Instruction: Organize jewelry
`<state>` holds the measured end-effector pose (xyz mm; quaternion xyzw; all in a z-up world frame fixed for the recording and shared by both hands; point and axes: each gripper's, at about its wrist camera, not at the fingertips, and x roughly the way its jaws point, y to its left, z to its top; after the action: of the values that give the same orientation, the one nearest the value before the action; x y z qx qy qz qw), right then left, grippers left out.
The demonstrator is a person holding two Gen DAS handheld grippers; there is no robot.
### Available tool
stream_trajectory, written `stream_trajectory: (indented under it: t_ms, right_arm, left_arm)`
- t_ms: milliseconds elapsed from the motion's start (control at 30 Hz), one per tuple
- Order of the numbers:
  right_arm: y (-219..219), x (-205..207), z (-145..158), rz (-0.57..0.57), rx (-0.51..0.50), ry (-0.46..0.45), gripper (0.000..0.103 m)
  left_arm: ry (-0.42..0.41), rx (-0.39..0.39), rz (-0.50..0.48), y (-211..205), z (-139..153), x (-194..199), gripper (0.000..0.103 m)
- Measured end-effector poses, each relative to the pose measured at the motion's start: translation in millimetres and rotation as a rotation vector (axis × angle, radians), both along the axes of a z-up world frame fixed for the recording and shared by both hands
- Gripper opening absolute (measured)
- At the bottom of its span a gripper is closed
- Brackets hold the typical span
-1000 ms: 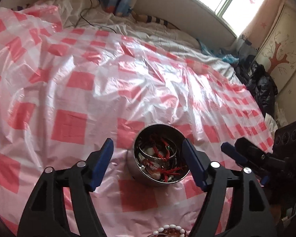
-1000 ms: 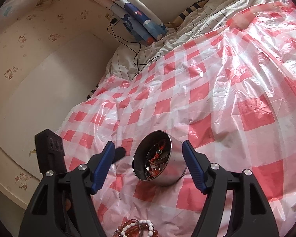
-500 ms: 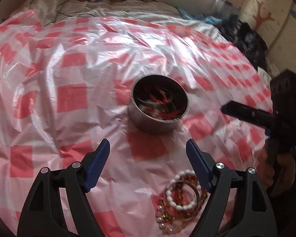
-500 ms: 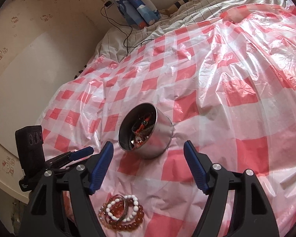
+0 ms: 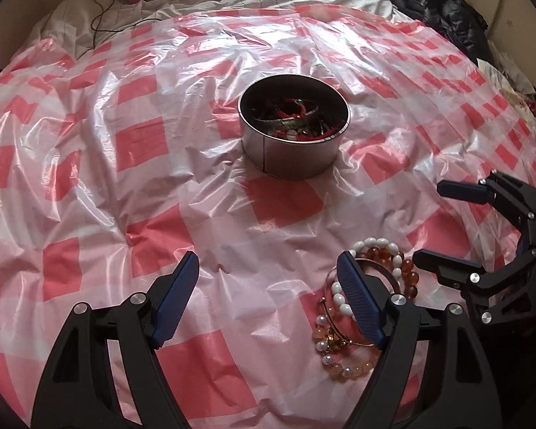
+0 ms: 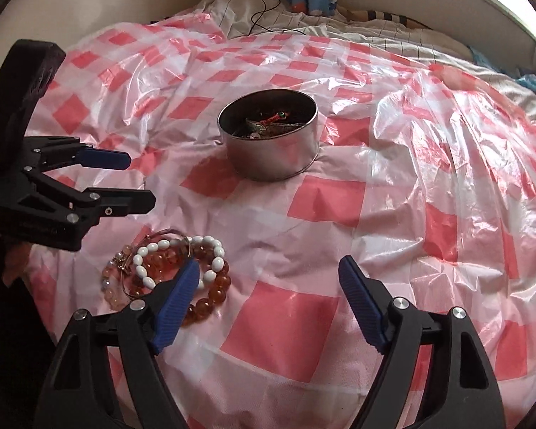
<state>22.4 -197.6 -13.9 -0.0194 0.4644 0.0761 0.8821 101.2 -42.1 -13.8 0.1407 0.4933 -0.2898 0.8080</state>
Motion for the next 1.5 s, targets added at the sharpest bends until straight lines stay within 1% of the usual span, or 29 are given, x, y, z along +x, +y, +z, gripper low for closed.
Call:
stream_trajectory:
  t_ms: [67, 100, 167, 233, 267, 367, 433, 533, 600, 667, 733, 767, 833, 900, 933, 1000, 1067, 1100, 1133, 1167, 1200, 1233, 1267, 1300, 1333, 1367, 1400, 1500]
  right_arm:
    - [5, 1, -4, 0.005, -0.019, 0.001, 0.081]
    - [6, 1, -6, 0.001, -0.035, 0.002, 0.083]
    - [10, 3, -11, 0.000, -0.056, 0.013, 0.084]
    - [11, 4, -15, -0.007, -0.065, 0.023, 0.084]
    - [11, 5, -17, -0.011, -0.062, 0.026, 0.086]
    - [10, 6, -20, -0.018, -0.060, 0.033, 0.088]
    - [9, 7, -22, -0.020, -0.057, 0.039, 0.088]
    - [11, 8, -25, -0.017, -0.070, 0.047, 0.089]
    - [12, 8, -26, -0.015, -0.072, 0.050, 0.089]
    - [12, 8, -26, -0.011, -0.069, 0.050, 0.090]
    - [11, 8, -25, -0.009, -0.067, 0.053, 0.090]
    - [11, 8, -25, -0.009, -0.063, 0.052, 0.090]
    - [7, 8, -21, -0.015, -0.031, 0.047, 0.090]
    - [2, 7, -16, -0.026, 0.017, 0.032, 0.090]
    - [-2, 6, -12, -0.032, 0.056, 0.017, 0.090]
    - [-7, 6, -7, -0.037, 0.121, 0.001, 0.090]
    - [-9, 6, -3, -0.033, 0.166, -0.011, 0.090]
    - [-8, 6, -2, -0.028, 0.170, -0.016, 0.090]
    - [-6, 5, -1, -0.022, 0.167, -0.021, 0.090]
    - [-3, 4, 0, -0.011, 0.164, -0.029, 0.090]
    - [-1, 4, 2, -0.001, 0.163, -0.040, 0.090]
    - [1, 3, 3, 0.006, 0.163, -0.050, 0.090]
    - [3, 3, 4, 0.014, 0.160, -0.060, 0.086]
    - [5, 3, 4, 0.021, 0.158, -0.062, 0.077]
    - [6, 4, 3, 0.024, 0.154, -0.060, 0.072]
    - [6, 5, 1, 0.025, 0.150, -0.052, 0.061]
    - [7, 7, -2, 0.025, 0.148, -0.038, 0.052]
    - [6, 12, -11, 0.022, 0.145, -0.003, 0.042]
  left_arm:
    - [-0.032, 0.059, -0.020, -6, -4, -5, 0.076]
    - [-0.039, 0.084, -0.021, -8, -7, -7, 0.076]
    - [-0.034, 0.120, -0.023, -10, -13, -7, 0.076]
    - [-0.021, 0.125, -0.032, -11, -17, -7, 0.076]
    - [-0.018, 0.129, -0.035, -12, -17, -8, 0.076]
    - [-0.019, 0.142, -0.051, -15, -19, -11, 0.076]
    - [-0.017, 0.153, -0.043, -16, -22, -9, 0.076]
    - [-0.034, 0.183, 0.006, -15, -24, -2, 0.076]
    - [-0.080, 0.223, 0.072, -13, -24, 7, 0.077]
    - [-0.095, 0.232, 0.147, -7, -22, 17, 0.077]
    - [-0.113, 0.222, 0.212, 3, -17, 25, 0.077]
    - [-0.106, 0.204, 0.233, 8, -14, 28, 0.077]
    - [-0.049, 0.112, 0.251, 18, -11, 33, 0.077]
    - [0.003, 0.044, 0.253, 24, -12, 36, 0.077]
    - [0.019, 0.025, 0.247, 25, -13, 36, 0.077]
    - [0.040, 0.006, 0.233, 22, -17, 35, 0.077]
    - [0.043, 0.008, 0.220, 16, -19, 34, 0.077]
    - [0.039, 0.013, 0.211, 13, -21, 35, 0.074]
    - [0.033, 0.018, 0.199, 10, -22, 32, 0.060]
    - [0.031, 0.029, 0.185, 7, -23, 31, 0.051]
    - [0.034, 0.040, 0.172, 5, -24, 30, 0.028]
    - [0.032, 0.051, 0.165, 3, -25, 29, 0.016]
    - [0.018, 0.057, 0.160, 3, -25, 29, 0.013]
    - [0.008, 0.060, 0.158, 3, -24, 28, 0.007]
    - [0.004, 0.054, 0.157, 3, -22, 27, 0.002]
    - [0.003, 0.039, 0.160, 5, -20, 27, 0.002]
    - [-0.001, 0.029, 0.165, 7, -17, 27, 0.001]
    - [-0.035, 0.022, 0.177, 11, -9, 27, 0.000]
